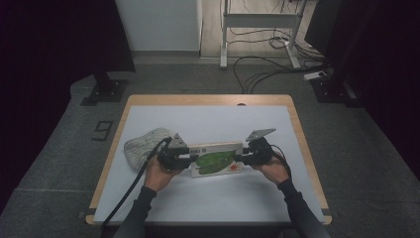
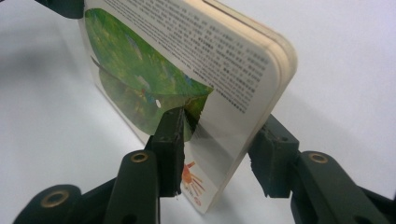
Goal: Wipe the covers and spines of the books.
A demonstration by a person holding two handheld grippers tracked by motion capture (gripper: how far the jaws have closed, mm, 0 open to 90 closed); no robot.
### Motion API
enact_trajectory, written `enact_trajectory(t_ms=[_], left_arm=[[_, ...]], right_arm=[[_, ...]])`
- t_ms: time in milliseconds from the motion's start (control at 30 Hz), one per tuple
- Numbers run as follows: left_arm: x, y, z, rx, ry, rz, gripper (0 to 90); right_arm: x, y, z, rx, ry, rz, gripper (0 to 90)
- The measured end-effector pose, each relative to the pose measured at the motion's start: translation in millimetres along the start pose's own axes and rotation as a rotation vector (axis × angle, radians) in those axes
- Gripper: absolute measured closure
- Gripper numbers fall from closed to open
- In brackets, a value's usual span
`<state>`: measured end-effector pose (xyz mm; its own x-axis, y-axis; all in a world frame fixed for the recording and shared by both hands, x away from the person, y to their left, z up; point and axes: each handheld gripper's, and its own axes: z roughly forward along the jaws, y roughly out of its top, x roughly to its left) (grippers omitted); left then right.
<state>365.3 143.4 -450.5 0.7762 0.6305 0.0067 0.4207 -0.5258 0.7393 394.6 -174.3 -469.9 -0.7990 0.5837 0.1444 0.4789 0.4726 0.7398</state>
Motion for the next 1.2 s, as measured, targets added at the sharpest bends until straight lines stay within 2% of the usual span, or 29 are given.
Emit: enact_trajectory(t_ms=[200, 300, 500, 600, 833, 1000, 1200], left_arm=[[3.5, 4.8, -2.4, -0.009, 0.005, 0.006, 61.3], [4.7, 8.2, -1.9, -0.001, 0.034, 0.026, 61.6], [12.4, 10.4, -0.9, -0.019, 0.045, 0.018, 61.3], [15.9, 10.3, 0.1, -0.011, 0.052, 0.022, 61.2], [13.1, 9.6, 0.4, -0.008, 0.047, 0.043, 61.3], [10.1, 9.4, -1.6, 0.009, 0.037, 0.045, 60.8], [6.2, 8.4, -3.9, 0.03, 0.025, 0.044, 59.7]], right_arm=[[-0.6, 4.5, -0.1, -0.018, -0.028, -0.001, 58.4], [-0.2, 8.3, 0.2, -0.021, -0.043, -0.015, 58.5], [-1.3, 15.6, 3.5, -0.035, -0.077, -0.027, 58.4], [-1.5, 19.5, 5.1, -0.04, -0.088, -0.033, 57.9], [-3.2, 17.8, 6.8, -0.031, -0.079, -0.033, 56.3], [-4.3, 13.3, 3.8, -0.049, -0.048, -0.015, 54.7], [-0.1, 11.4, -2.2, -0.053, -0.046, -0.023, 48.3]])
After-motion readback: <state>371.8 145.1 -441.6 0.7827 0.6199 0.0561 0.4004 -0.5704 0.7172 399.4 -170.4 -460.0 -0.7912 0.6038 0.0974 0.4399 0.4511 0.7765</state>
